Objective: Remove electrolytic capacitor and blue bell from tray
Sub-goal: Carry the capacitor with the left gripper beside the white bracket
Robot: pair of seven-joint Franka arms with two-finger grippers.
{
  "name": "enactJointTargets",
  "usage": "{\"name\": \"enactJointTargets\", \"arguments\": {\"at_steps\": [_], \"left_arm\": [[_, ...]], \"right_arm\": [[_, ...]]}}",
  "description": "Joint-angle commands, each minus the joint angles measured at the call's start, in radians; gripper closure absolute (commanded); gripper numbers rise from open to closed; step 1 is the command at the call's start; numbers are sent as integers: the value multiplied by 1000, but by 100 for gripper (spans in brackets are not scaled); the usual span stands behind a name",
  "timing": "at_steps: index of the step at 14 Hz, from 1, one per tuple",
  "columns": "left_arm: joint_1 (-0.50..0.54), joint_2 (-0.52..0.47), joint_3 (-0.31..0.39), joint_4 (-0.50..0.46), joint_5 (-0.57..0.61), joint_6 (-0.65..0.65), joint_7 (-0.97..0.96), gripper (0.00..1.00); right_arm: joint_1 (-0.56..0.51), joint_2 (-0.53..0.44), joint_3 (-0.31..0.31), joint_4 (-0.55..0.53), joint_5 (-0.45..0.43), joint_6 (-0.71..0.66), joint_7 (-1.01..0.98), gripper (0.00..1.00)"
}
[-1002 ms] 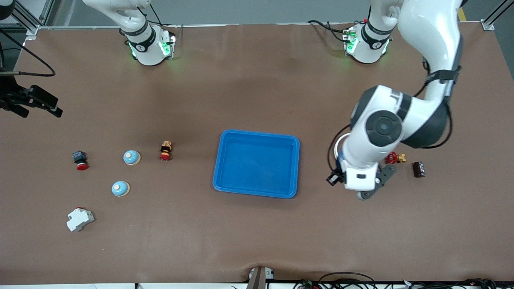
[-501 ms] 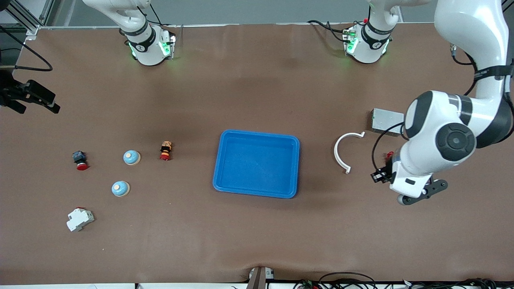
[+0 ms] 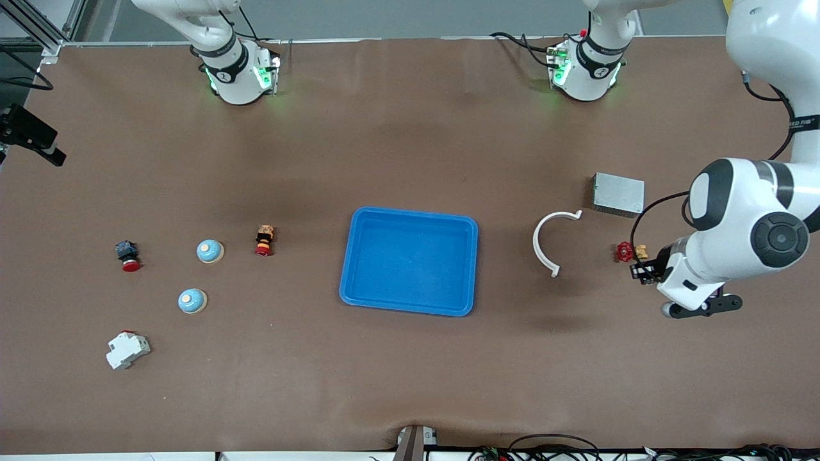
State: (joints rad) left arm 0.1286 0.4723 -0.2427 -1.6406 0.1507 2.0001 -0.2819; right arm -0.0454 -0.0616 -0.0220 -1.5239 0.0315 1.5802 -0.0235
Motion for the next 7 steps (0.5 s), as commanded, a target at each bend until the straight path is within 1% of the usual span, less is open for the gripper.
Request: {"name": "enactJointTargets", "arguments": {"at_steps": [1,3,4,7], "left_arm": [[2,-44,-9,-152,-10,155,20,100],[-10,-32,-9,-218,1,267,4,100],[-18,-29,-7,-241,9,297,3,100],[-23,8,-7,-264,36,351,-13,100]], "right_arm": [[-2,25,8,36,-12,-22,59,0],[-2,26,10,36,-7,-57,66,0],[-1,26,10,36,-7,-63,62,0],[7,26,8,34,-19,-72,54,0]]}}
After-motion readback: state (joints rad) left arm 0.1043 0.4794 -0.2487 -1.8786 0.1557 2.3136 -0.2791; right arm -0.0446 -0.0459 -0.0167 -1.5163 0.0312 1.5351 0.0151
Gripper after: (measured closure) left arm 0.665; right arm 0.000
